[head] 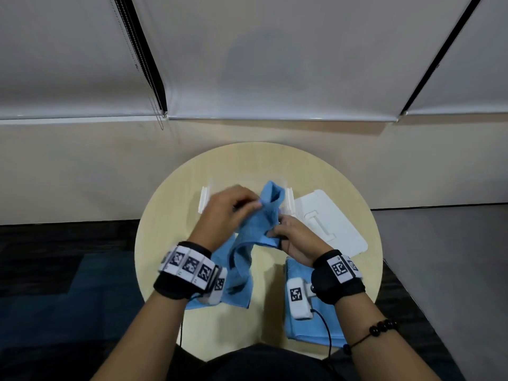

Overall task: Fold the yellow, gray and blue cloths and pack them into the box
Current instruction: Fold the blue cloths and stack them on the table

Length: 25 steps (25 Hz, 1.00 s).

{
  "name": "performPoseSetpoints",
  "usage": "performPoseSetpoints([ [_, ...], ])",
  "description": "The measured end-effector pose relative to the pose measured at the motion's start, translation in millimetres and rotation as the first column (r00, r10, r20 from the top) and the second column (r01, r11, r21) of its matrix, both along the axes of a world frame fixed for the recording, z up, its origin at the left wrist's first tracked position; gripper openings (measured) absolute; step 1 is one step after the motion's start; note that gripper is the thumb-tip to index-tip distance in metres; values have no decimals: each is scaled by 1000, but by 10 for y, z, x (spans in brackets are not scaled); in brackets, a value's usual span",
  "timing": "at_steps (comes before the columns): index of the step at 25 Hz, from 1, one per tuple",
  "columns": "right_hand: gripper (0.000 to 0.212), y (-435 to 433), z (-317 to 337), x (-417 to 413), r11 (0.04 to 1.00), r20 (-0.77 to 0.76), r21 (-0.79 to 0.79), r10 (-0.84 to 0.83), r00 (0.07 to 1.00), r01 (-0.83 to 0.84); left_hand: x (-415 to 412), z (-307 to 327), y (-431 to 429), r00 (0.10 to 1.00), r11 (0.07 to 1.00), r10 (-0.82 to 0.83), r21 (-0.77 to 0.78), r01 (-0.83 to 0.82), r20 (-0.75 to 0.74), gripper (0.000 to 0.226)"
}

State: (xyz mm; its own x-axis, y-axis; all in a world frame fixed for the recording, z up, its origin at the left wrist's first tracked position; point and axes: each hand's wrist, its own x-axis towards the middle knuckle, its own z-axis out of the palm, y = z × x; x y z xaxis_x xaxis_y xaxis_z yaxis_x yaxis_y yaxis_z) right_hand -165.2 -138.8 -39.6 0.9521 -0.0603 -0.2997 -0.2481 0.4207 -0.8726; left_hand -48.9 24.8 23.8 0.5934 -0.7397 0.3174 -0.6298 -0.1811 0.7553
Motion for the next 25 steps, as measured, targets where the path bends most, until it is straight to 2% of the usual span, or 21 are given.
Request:
performPoseSetpoints([
  [2,44,-7,68,28,999,28,44,-13,1000,11,-140,-167,-25,996,993,-86,76,86,-3,6],
  [6,57,30,96,34,998,9,66,-1,1000,0,-180,-297,-16,997,988,-75,141,71,27,8],
  [11,47,12,86,31,998,21,57,-24,999,23,-130,-269,37,995,981,-87,181,76,54,7],
  [17,46,-16,81,18,1000,-7,14,-25,1000,26,-104,-280,75,990,967,-138,222,129,28,7],
  [21,50,-52,81,28,999,-15,-4,-54,998,54,-94,-340,41,973,925,-225,323,199,44,26],
  [23,51,-44,92,27,997,0,31,-67,998,67,-132,-380,-6,977,937,-179,322,133,116,22],
  [25,57,-58,78,13,994,20,89,-63,998,61,-166,-396,-46,984,967,-88,251,48,152,18],
])
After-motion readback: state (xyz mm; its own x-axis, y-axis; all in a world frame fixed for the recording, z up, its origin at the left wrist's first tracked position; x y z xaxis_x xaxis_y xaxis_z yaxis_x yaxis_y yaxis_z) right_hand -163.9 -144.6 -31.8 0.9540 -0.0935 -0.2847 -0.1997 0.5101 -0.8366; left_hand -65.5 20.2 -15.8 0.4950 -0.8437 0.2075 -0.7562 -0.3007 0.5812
